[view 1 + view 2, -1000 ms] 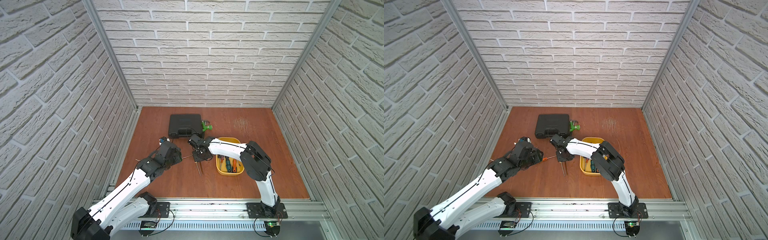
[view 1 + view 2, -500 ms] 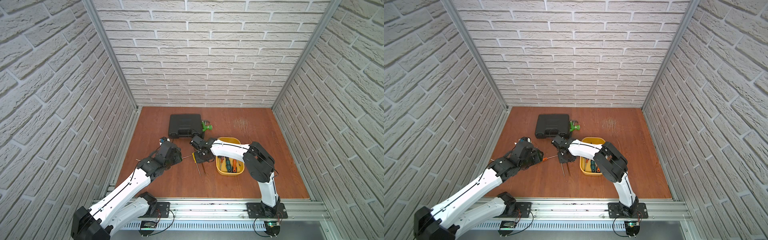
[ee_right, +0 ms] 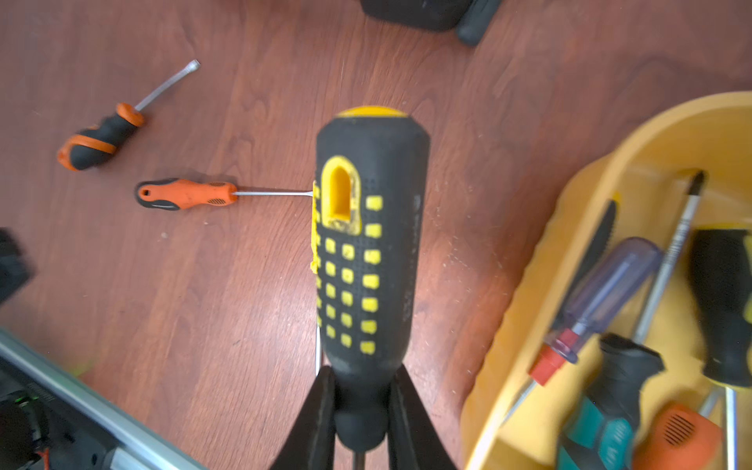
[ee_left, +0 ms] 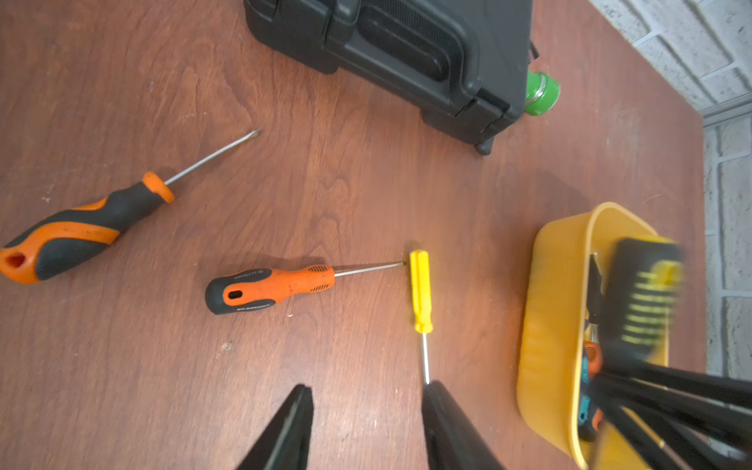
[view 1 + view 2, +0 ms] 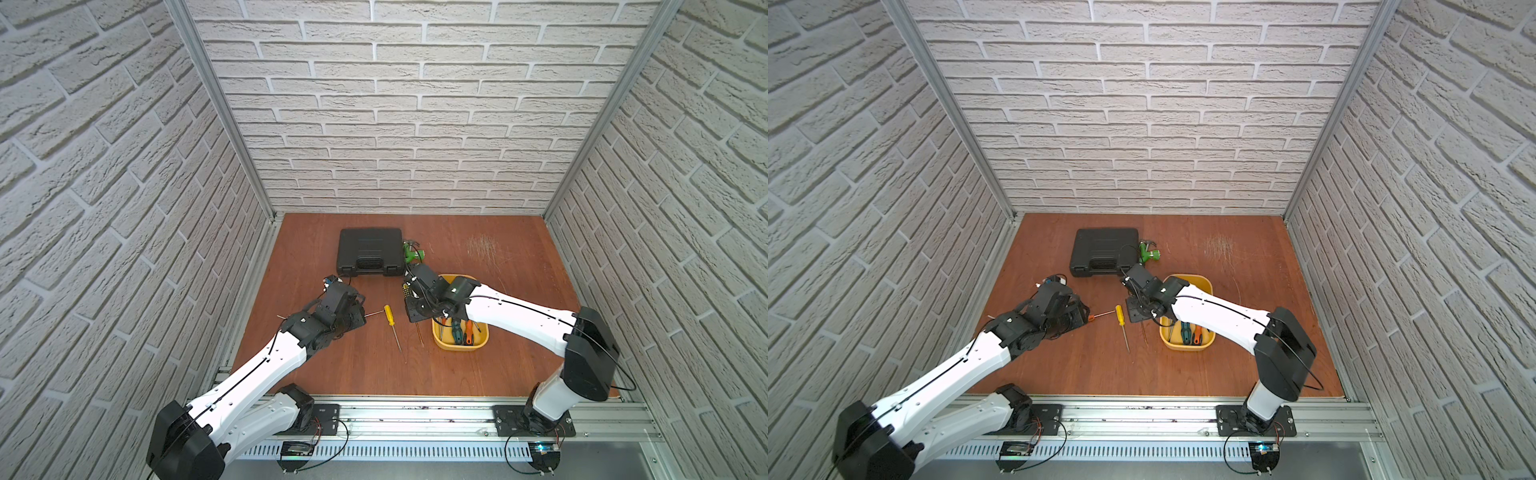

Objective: Put the screwdriver on the desktop into the storage box
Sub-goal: Pick up the screwdriver from the center of the board, then place the screwdriver in the storage box.

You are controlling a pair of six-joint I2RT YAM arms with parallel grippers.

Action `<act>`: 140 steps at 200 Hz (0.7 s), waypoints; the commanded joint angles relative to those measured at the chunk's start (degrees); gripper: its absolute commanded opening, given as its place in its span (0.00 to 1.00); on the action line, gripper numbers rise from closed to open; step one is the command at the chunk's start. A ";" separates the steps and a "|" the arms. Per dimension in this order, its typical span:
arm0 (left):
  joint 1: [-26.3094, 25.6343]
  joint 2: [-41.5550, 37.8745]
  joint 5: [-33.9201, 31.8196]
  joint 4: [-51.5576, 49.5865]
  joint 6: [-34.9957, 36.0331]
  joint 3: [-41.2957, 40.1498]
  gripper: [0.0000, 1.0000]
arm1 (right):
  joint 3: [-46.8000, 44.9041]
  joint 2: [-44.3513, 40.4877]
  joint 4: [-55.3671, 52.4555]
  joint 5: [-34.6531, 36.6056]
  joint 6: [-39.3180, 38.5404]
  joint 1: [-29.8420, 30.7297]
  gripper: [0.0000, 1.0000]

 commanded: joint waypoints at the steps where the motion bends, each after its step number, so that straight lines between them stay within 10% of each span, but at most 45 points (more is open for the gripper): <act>1: 0.27 1.00 0.98 2.50 -0.09 -0.10 0.48 | -2.07 -5.81 2.11 2.57 1.65 -0.77 0.02; 140: -0.55 4.17 2.96 5.31 -0.46 -1.08 0.47 | -12.42 -20.39 -6.02 1.77 -0.27 -21.75 0.03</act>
